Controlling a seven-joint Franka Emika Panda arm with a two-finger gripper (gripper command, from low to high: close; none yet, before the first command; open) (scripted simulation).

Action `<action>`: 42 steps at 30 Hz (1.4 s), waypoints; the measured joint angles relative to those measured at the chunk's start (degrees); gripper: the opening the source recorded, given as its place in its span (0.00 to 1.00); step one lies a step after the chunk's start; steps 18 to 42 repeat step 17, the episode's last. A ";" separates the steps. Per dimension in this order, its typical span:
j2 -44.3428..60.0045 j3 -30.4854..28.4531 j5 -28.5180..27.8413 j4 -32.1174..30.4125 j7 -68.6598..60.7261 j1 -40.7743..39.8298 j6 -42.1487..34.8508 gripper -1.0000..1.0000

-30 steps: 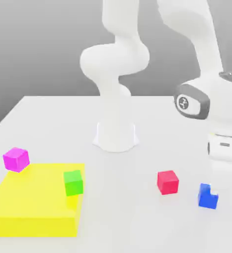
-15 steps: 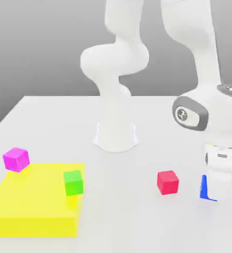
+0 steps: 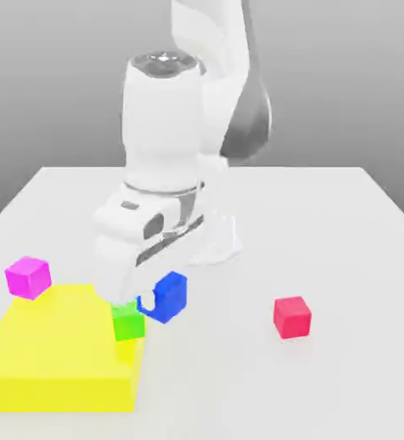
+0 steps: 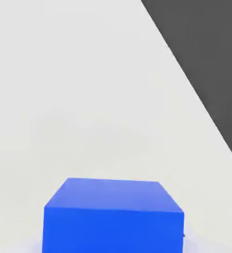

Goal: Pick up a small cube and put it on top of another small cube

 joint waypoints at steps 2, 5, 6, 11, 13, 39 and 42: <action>-2.16 -3.96 -1.49 -0.31 -3.89 -4.19 -1.89 0.00; -5.15 -10.58 -3.99 -0.78 -10.21 -10.82 -4.60 0.00; -5.95 -12.71 -4.78 -0.96 -12.20 -12.88 -5.35 0.00; -1.22 -18.29 -2.23 -2.46 -18.58 -14.27 -0.19 0.00; 2.12 -19.17 -0.43 -3.15 -20.09 -13.62 3.68 0.00; 3.71 -19.52 0.17 -3.50 -20.59 -13.42 5.66 1.00; 3.71 -19.52 0.17 -3.50 -20.59 -13.42 5.66 1.00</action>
